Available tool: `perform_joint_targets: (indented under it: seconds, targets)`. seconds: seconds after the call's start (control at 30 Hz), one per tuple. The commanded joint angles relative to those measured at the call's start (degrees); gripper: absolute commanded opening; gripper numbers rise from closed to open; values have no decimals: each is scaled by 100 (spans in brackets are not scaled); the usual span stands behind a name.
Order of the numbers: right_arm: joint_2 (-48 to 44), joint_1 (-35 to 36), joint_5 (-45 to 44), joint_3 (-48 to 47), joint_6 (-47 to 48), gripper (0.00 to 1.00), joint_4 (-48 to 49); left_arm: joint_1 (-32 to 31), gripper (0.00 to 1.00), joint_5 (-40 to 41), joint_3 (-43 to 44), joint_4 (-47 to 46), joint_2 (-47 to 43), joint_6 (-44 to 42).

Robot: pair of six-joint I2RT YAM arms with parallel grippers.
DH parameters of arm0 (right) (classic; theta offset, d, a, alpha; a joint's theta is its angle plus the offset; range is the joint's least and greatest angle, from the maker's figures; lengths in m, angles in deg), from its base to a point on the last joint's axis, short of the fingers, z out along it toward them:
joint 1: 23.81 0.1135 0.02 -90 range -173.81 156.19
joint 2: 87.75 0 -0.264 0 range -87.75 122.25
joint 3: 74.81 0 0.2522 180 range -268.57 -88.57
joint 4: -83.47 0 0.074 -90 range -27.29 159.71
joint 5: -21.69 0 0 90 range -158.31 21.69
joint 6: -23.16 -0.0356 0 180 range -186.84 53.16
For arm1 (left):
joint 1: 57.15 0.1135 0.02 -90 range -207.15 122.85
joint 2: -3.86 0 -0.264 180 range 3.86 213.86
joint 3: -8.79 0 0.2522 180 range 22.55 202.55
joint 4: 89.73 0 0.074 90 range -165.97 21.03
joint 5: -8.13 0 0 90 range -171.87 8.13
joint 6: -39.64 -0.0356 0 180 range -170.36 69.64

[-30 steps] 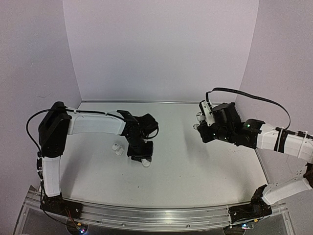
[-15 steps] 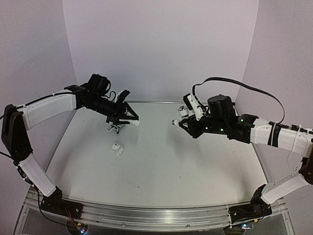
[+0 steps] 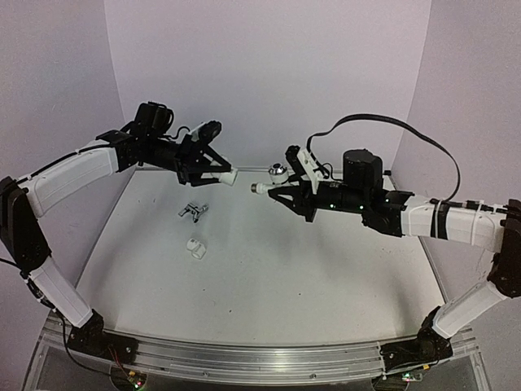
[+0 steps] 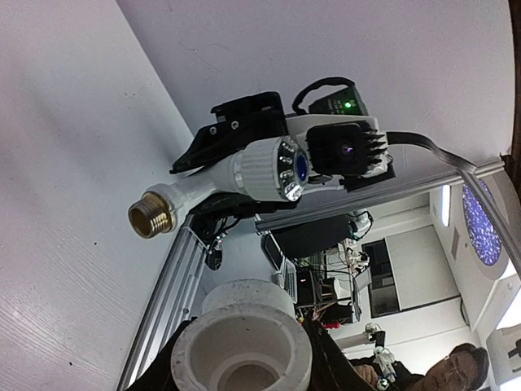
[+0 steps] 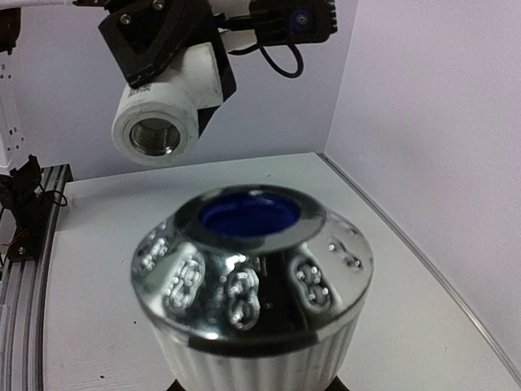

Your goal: Install the water faucets

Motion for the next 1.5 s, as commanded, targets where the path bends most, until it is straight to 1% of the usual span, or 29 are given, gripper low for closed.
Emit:
perform_joint_targets:
  seconds: [0.0,0.27,0.47,0.6,0.73,0.93,1.1,1.23,1.47]
  targets:
    - [-11,36,700,-452,358,0,1222,127,0,-643,405,-643,-268,230]
    - [230,36,1095,-740,18,0,1938,169,0,-829,633,-1069,-177,522]
    - [291,36,1323,-873,95,0,1952,181,0,-859,639,-1385,-146,753]
    - [320,85,1326,-909,199,0,1954,180,0,-848,417,-1970,-204,1240]
    - [316,186,1187,-871,356,0,2014,180,0,-788,394,-2116,-200,1476]
    - [171,391,397,-609,1165,0,2112,180,0,-683,326,-2317,-116,2086]
    - [36,391,-50,-503,2158,0,1978,184,0,-676,269,-2396,-94,2533]
    - [-36,394,-97,-568,2713,0,1676,204,0,-565,235,-2403,3,2997]
    - [-102,396,-34,-614,3073,0,1641,227,0,-394,175,-2428,140,3631]
